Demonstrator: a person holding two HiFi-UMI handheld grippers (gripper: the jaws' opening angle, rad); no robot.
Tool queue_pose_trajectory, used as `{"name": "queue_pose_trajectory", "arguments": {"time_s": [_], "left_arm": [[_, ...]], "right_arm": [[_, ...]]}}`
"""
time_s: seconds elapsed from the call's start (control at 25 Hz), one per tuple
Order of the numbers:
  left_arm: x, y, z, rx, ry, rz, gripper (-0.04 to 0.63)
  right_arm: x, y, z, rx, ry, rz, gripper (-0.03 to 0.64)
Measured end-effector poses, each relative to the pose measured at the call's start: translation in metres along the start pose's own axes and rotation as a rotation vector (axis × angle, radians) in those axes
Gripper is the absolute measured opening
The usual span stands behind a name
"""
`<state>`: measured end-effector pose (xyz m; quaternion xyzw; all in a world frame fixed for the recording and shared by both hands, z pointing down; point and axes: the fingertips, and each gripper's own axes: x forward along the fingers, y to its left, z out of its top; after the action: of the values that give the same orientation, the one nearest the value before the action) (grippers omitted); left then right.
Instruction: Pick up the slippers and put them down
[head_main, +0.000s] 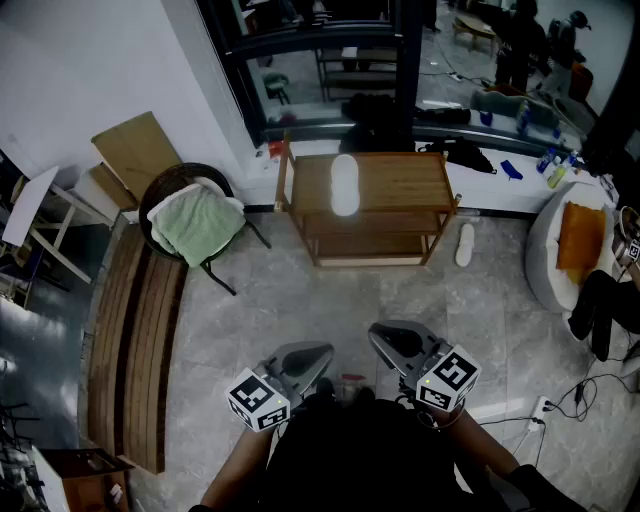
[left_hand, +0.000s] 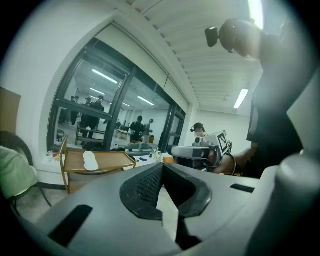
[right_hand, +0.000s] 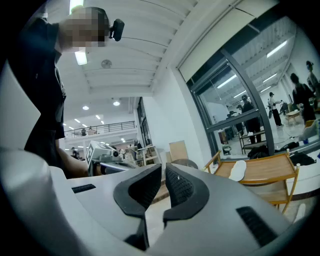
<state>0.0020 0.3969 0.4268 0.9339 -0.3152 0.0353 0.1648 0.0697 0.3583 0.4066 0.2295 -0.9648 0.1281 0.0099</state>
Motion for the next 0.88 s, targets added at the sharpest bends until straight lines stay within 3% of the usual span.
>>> {"name": "queue_pose_trajectory", "arguments": {"time_s": [0.88], "left_arm": [[0.012, -0.007, -0.002, 0.010, 0.024, -0.016, 0.003]], "right_arm": [[-0.007, 0.001, -0.008, -0.005, 0.016, 0.030, 0.038]]}}
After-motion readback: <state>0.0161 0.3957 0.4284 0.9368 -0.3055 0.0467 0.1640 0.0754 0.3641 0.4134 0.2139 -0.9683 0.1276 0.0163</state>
